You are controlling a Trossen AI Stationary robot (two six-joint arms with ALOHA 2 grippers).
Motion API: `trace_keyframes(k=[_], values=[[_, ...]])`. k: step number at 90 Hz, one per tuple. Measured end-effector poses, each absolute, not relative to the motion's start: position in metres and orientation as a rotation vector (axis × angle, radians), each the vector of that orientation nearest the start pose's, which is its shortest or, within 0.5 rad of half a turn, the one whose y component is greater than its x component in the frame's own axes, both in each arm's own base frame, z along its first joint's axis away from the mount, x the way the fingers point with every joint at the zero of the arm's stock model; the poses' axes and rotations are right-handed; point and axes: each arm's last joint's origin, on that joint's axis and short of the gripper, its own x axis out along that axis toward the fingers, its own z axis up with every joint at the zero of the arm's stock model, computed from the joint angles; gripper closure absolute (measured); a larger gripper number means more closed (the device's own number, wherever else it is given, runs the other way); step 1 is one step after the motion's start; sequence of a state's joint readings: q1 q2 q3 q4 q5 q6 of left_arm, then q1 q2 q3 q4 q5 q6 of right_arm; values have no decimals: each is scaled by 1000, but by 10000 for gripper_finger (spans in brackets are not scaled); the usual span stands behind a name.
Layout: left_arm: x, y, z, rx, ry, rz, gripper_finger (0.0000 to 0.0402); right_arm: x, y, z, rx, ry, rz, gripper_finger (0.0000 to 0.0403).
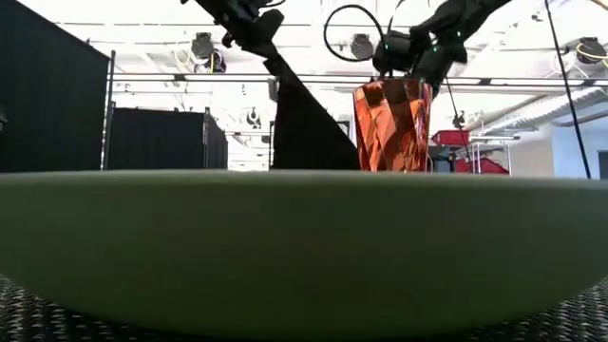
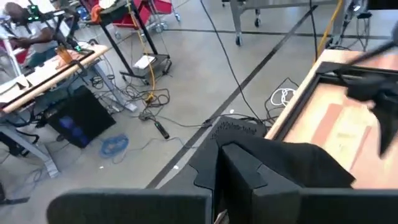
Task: Set table place
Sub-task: Fold the black napkin
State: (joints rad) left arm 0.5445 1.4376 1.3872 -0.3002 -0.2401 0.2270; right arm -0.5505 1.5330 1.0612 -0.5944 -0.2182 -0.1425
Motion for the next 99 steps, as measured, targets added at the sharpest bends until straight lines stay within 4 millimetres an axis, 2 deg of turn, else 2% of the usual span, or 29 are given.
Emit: trace_keyframes(k=[22, 39, 58, 87, 99], values=[[276, 176, 370, 148, 496, 724, 402, 256, -147, 188, 344, 909, -200, 186], [287, 181, 356, 139, 534, 709, 402, 257, -150, 180, 358, 819, -294, 186], [299, 186, 345, 140, 542, 681, 402, 256, -155, 167, 369, 873, -360, 186], [297, 187, 346, 188, 557, 696, 402, 268, -162, 136, 428, 888, -403, 187], [297, 187, 346, 190, 560, 696, 402, 270, -164, 125, 458, 915, -427, 210]])
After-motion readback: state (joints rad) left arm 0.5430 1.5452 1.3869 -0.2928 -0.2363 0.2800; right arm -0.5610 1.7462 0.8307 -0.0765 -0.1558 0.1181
